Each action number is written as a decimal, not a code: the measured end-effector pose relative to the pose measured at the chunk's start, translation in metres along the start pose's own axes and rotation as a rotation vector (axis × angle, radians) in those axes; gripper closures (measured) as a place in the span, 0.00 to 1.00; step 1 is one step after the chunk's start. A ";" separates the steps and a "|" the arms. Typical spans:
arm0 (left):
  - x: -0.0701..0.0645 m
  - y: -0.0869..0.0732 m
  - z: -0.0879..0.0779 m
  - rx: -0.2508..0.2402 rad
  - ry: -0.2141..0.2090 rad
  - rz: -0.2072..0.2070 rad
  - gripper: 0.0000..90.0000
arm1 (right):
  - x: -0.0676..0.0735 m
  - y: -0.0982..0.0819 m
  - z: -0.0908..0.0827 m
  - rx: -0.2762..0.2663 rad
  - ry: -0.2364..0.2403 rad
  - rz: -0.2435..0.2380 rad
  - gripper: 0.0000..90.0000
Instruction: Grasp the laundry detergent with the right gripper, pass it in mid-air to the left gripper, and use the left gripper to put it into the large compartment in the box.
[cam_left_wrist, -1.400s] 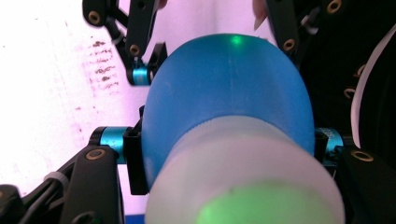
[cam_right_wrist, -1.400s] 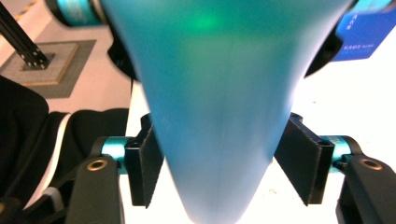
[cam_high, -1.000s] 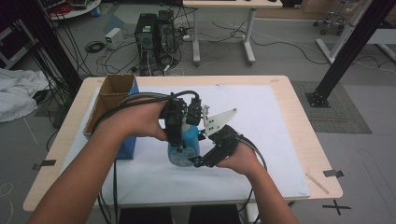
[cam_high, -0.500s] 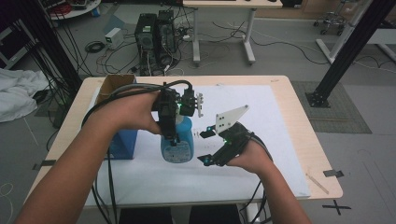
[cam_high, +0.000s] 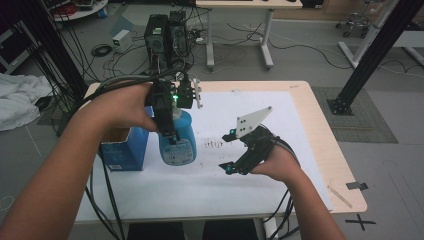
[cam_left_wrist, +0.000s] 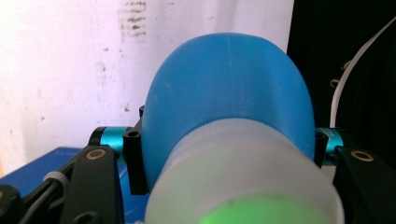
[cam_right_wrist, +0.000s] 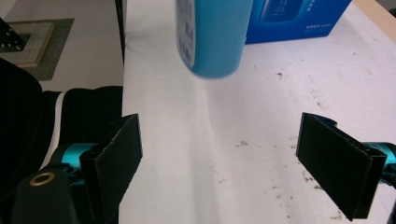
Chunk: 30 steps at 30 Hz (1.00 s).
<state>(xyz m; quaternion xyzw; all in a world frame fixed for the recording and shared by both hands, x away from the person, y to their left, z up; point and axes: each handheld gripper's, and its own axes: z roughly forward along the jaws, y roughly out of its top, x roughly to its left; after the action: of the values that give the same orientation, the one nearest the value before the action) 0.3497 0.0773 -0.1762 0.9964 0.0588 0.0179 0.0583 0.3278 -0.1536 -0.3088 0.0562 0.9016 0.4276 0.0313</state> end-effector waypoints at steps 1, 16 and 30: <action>0.001 -0.002 -0.002 -0.001 0.000 -0.012 0.43 | 0.000 0.000 -0.001 0.003 0.001 0.001 0.15; 0.030 -0.043 -0.047 -0.068 0.019 -0.300 0.43 | -0.007 -0.005 -0.007 0.049 -0.013 0.027 0.14; 0.045 -0.072 -0.077 -0.058 0.056 -0.534 0.43 | -0.011 -0.004 0.002 0.079 -0.003 0.027 0.14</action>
<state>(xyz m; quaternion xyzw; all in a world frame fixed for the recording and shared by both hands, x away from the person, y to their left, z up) 0.3825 0.1621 -0.1065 0.9426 0.3206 0.0309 0.0878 0.3386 -0.1561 -0.3128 0.0705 0.9169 0.3920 0.0246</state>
